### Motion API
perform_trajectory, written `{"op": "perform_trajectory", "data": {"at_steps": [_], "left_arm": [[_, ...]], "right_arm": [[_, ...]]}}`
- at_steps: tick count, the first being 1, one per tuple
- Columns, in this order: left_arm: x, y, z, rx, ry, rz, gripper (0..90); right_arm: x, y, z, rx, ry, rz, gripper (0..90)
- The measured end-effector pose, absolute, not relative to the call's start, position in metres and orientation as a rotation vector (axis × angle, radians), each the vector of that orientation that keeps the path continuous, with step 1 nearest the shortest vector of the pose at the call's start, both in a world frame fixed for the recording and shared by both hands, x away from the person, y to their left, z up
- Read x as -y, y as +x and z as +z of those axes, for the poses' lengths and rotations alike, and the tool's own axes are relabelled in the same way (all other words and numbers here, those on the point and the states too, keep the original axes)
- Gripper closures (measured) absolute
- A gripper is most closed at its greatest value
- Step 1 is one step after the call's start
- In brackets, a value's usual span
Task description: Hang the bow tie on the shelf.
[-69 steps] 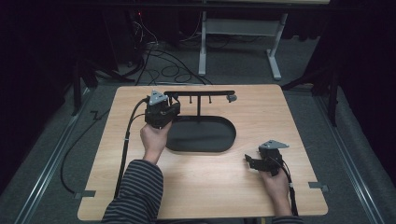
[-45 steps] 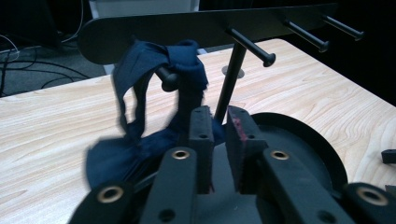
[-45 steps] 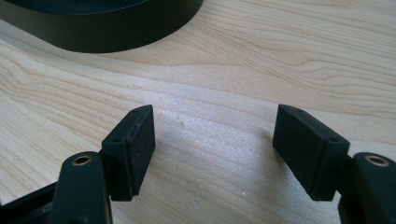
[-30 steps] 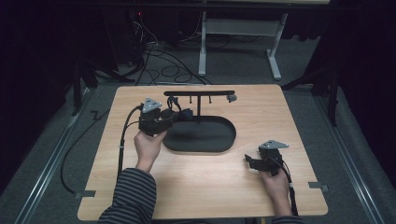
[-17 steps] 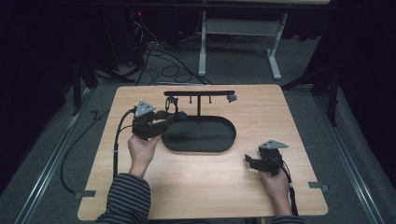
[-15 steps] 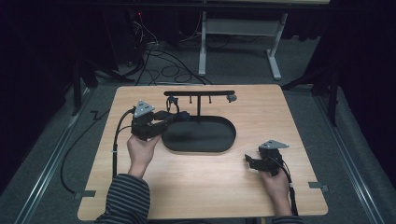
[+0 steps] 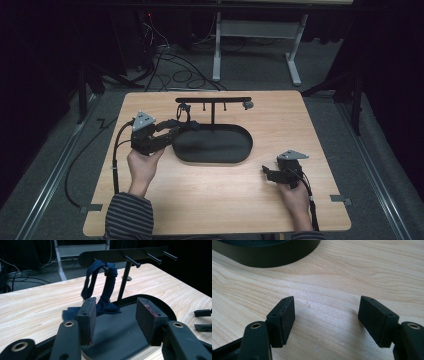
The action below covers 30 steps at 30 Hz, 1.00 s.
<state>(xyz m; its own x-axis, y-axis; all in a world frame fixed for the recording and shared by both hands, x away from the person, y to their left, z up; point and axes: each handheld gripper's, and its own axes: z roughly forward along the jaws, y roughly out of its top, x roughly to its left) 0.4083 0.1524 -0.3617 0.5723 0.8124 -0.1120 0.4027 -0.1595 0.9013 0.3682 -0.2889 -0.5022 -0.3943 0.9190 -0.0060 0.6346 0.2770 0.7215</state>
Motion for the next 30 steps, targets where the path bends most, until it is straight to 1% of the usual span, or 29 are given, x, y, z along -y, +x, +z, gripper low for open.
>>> {"op": "perform_trajectory", "data": {"at_steps": [9, 30], "left_arm": [[-0.165, 0.395, -0.359, -1.005, 1.741, 0.526, 51.1], [-0.178, 0.374, -0.355, -1.016, 1.733, 0.543, 49.8]], "right_arm": [[0.289, 0.368, -0.502, -2.129, 1.396, 0.900, 31.2], [0.289, 0.368, -0.502, -2.128, 1.396, 0.900, 31.3]]}}
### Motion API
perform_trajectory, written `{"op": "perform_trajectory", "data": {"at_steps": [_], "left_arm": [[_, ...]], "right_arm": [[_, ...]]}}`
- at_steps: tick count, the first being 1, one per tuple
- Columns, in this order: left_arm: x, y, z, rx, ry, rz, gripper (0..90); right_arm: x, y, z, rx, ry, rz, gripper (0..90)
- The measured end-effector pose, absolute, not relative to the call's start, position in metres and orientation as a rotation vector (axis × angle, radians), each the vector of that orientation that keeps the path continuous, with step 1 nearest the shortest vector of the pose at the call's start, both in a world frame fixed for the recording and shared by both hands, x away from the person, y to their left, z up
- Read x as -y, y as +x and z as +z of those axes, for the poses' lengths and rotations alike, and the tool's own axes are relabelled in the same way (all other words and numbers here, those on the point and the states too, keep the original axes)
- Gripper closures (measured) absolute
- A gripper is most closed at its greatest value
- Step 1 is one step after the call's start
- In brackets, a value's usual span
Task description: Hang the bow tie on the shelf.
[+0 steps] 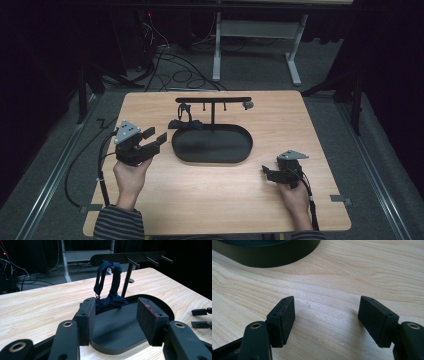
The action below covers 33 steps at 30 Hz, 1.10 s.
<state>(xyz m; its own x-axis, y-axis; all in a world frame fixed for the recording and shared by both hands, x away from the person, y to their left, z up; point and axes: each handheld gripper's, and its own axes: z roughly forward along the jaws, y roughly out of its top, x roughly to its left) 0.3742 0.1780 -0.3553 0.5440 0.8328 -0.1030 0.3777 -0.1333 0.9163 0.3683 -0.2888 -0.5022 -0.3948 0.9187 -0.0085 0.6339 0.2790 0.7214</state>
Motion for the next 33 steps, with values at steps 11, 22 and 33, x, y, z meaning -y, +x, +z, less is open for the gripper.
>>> {"op": "perform_trajectory", "data": {"at_steps": [11, 22, 33], "left_arm": [[-0.185, 0.363, -0.362, -1.029, 1.720, 0.539, 49.3], [-0.189, 0.355, -0.366, -1.039, 1.711, 0.535, 48.9], [-0.190, 0.350, -0.379, -1.059, 1.697, 0.534, 48.6]], "right_arm": [[0.289, 0.368, -0.502, -2.128, 1.399, 0.901, 31.3], [0.289, 0.368, -0.502, -2.128, 1.399, 0.901, 31.3], [0.289, 0.368, -0.502, -2.128, 1.399, 0.902, 31.3]]}}
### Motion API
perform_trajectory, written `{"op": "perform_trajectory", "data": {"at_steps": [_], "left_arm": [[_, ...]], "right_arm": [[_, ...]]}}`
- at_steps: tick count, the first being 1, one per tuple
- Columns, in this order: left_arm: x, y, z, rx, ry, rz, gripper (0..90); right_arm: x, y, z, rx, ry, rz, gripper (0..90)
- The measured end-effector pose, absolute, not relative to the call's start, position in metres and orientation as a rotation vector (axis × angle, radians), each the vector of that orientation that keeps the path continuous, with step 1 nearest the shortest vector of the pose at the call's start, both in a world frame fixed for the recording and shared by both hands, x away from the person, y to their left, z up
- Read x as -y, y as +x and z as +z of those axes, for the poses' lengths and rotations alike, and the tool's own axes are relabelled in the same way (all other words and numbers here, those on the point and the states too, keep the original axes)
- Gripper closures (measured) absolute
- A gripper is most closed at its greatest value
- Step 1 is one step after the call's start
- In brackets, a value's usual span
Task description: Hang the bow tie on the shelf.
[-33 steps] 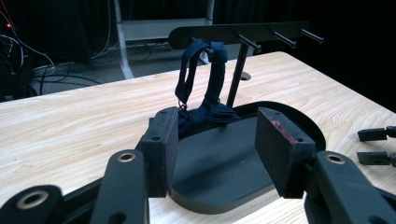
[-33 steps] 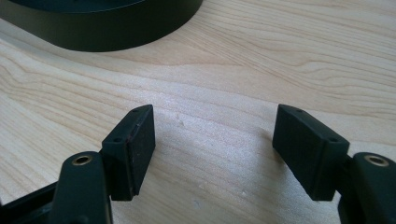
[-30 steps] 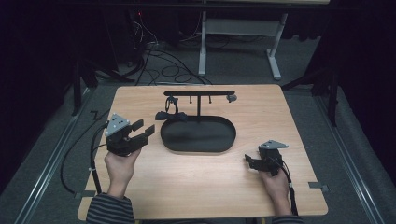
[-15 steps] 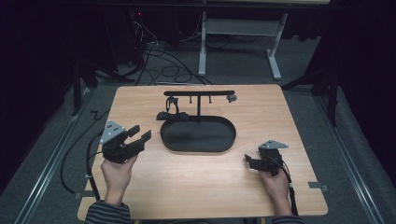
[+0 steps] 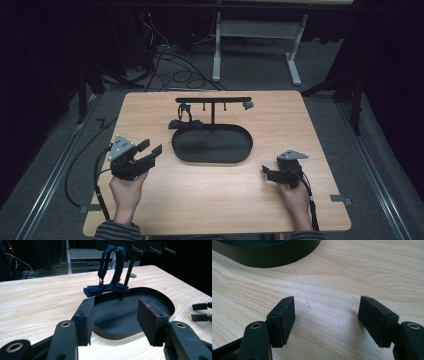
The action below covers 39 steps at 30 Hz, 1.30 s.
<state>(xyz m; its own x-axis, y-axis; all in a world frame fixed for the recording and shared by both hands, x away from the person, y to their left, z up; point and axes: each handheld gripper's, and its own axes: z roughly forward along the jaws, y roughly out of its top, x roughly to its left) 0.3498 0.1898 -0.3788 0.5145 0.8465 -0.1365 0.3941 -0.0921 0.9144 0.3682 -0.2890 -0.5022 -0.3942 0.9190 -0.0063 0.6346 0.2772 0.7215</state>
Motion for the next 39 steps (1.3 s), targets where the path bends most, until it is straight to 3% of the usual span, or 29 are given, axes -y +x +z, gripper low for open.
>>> {"op": "perform_trajectory", "data": {"at_steps": [39], "left_arm": [[-0.195, 0.343, -0.411, -1.113, 1.707, 0.470, 47.7]], "right_arm": [[0.289, 0.368, -0.502, -2.129, 1.396, 0.901, 31.2]]}}
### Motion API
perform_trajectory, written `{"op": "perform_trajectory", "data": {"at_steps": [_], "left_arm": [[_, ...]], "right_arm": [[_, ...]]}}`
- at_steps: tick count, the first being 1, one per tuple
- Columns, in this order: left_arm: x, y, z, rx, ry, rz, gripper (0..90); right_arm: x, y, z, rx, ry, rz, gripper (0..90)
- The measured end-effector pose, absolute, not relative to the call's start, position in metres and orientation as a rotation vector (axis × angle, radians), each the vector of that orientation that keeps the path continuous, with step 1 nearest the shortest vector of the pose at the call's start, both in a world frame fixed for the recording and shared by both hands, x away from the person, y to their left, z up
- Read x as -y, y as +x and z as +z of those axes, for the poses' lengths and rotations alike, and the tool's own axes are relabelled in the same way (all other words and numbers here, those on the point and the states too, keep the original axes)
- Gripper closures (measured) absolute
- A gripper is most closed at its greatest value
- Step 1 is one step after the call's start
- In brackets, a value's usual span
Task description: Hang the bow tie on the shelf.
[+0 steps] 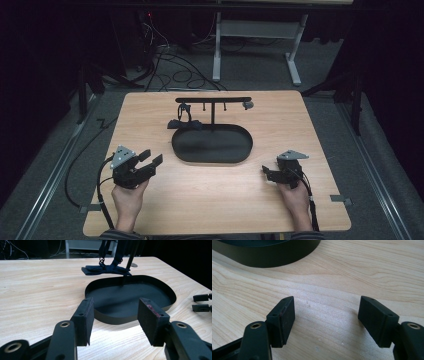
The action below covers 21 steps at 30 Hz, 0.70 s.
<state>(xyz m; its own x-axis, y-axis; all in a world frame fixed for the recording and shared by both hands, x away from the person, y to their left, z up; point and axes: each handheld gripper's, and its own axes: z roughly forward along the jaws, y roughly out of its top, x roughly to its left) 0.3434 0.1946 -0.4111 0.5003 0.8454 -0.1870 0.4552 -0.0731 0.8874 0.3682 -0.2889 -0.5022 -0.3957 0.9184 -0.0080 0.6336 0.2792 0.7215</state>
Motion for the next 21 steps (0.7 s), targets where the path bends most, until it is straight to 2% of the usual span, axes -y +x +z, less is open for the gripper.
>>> {"op": "perform_trajectory", "data": {"at_steps": [21], "left_arm": [[-0.198, 0.342, -0.429, -1.163, 1.718, 0.432, 46.7]], "right_arm": [[0.289, 0.368, -0.502, -2.129, 1.395, 0.900, 31.2]]}}
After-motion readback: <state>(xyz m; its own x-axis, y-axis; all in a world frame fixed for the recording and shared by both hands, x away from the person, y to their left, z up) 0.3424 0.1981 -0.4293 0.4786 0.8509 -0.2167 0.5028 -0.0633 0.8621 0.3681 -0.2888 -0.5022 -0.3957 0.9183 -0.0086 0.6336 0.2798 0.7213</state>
